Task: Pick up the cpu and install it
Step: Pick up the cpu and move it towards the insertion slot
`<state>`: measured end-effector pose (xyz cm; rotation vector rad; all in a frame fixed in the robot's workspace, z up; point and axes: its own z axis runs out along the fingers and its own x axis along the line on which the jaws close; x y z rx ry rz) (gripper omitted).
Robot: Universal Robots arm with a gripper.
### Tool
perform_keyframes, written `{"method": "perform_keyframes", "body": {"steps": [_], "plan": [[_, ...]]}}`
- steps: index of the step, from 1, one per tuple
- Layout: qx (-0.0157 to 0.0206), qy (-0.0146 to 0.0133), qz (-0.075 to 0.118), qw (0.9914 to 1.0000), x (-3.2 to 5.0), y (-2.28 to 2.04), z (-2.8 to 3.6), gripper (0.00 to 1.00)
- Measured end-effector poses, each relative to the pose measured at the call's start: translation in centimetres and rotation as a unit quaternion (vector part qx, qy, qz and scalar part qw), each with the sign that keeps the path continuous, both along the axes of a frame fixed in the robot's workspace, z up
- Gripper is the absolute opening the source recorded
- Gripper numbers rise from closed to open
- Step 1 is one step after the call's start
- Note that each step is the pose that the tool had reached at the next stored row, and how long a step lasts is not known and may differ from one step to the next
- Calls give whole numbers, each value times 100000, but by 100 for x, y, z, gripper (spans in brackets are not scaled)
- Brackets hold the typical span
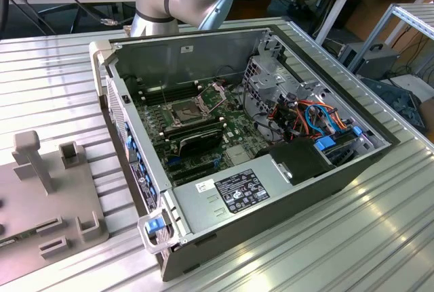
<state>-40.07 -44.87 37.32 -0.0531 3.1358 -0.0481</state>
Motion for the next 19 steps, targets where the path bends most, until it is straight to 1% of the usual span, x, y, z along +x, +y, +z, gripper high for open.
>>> {"method": "perform_keyframes", "body": {"steps": [11, 13, 15, 19], "plan": [[1, 0, 31, 100000, 41, 0, 1, 55], [2, -2, 34, 100000, 42, 0, 9, 55], [-5, 6, 39, 100000, 42, 0, 31, 55], [1, -4, 36, 100000, 42, 0, 34, 55]]}}
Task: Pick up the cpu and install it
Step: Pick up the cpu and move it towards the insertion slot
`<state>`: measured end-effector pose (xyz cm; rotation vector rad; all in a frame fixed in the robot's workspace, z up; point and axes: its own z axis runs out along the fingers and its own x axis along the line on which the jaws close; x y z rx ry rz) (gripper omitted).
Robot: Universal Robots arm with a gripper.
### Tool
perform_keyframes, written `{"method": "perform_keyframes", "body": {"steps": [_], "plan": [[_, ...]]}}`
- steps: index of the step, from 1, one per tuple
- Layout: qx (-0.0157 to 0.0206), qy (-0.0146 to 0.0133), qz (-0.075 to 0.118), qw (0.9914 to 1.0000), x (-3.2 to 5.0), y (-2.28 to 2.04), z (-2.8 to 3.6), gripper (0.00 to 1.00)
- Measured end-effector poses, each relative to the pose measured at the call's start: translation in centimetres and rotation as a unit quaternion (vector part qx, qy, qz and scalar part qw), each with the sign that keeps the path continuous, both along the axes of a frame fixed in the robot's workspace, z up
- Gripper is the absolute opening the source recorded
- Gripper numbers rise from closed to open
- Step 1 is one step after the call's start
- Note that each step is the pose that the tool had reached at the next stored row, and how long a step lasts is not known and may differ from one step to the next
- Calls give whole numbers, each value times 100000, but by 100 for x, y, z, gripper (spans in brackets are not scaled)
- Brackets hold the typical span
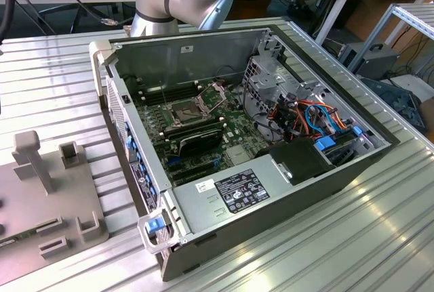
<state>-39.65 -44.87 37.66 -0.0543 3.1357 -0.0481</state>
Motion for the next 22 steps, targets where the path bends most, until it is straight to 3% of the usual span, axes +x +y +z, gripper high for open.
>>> {"method": "perform_keyframes", "body": {"steps": [4, 8, 10, 13, 22], "plan": [[-7, 8, 4, 100000, 28, 0, 2, 55], [-3, 6, -1, 100000, 109, 0, 1, 55], [-3, 4, -2, 100000, 162, 0, 1, 55], [-10, 9, 2, 100000, 304, 0, 2, 55], [1, 4, 4, 100000, 556, 0, 1, 55]]}}
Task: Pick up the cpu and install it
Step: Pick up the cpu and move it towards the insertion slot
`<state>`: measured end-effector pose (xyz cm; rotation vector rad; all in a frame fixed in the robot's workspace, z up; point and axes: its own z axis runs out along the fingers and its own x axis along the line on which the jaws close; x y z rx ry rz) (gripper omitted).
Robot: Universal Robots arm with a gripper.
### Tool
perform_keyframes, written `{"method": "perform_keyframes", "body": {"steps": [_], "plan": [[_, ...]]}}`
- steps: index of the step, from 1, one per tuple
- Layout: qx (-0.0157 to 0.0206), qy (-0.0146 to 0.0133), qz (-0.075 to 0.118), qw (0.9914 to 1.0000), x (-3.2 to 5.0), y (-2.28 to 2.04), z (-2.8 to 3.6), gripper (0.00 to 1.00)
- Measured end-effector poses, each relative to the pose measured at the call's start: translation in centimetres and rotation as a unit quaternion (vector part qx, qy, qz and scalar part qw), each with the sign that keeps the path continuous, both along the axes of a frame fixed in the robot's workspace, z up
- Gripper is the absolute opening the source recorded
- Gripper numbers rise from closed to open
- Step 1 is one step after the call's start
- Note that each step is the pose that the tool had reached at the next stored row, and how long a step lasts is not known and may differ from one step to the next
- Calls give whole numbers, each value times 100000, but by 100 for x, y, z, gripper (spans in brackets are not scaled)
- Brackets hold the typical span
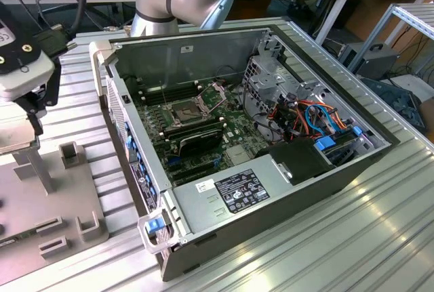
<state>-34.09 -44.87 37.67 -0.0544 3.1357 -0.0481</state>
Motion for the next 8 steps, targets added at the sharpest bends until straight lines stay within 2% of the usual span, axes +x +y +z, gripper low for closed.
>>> {"method": "perform_keyframes", "body": {"steps": [8], "plan": [[0, -2, -2, 100000, 235, 0, 0, 55]]}}
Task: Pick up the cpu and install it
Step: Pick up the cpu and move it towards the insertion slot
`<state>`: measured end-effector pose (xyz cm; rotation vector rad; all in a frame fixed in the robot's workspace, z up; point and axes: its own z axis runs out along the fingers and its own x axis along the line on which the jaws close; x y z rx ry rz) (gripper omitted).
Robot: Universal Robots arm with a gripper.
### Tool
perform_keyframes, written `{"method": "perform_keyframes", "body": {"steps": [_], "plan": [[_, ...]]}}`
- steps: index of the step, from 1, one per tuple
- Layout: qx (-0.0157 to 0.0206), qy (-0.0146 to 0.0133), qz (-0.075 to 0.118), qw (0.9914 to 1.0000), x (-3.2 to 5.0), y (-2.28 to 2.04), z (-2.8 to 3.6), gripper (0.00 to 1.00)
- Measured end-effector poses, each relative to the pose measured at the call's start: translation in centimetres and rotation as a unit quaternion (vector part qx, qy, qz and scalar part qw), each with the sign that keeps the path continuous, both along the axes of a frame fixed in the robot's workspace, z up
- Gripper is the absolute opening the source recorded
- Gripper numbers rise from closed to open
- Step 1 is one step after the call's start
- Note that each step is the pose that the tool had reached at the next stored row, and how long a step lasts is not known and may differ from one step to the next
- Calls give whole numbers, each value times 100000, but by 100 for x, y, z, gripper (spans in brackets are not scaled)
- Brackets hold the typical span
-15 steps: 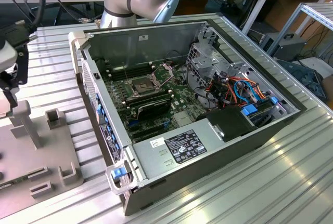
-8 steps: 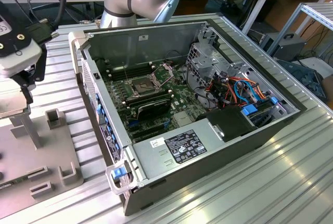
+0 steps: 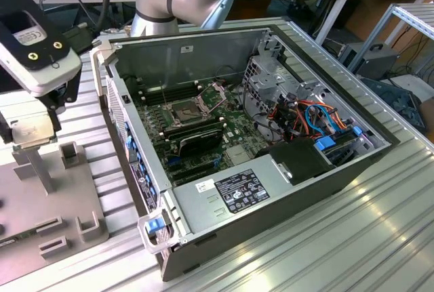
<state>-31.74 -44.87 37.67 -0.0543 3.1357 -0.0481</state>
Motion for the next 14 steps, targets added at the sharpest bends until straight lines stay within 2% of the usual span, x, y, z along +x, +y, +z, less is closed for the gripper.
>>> {"method": "perform_keyframes", "body": {"steps": [3, 8, 9, 11, 14], "plan": [[0, 1, -4, 100000, 117, 0, 0, 55], [-5, 2, 1, 100000, 246, 0, 0, 55], [-7, 4, 1, 100000, 304, 0, 1, 55], [-3, 0, -4, 100000, 358, 0, 0, 55], [-4, -1, 0, 100000, 493, 0, 0, 55]]}}
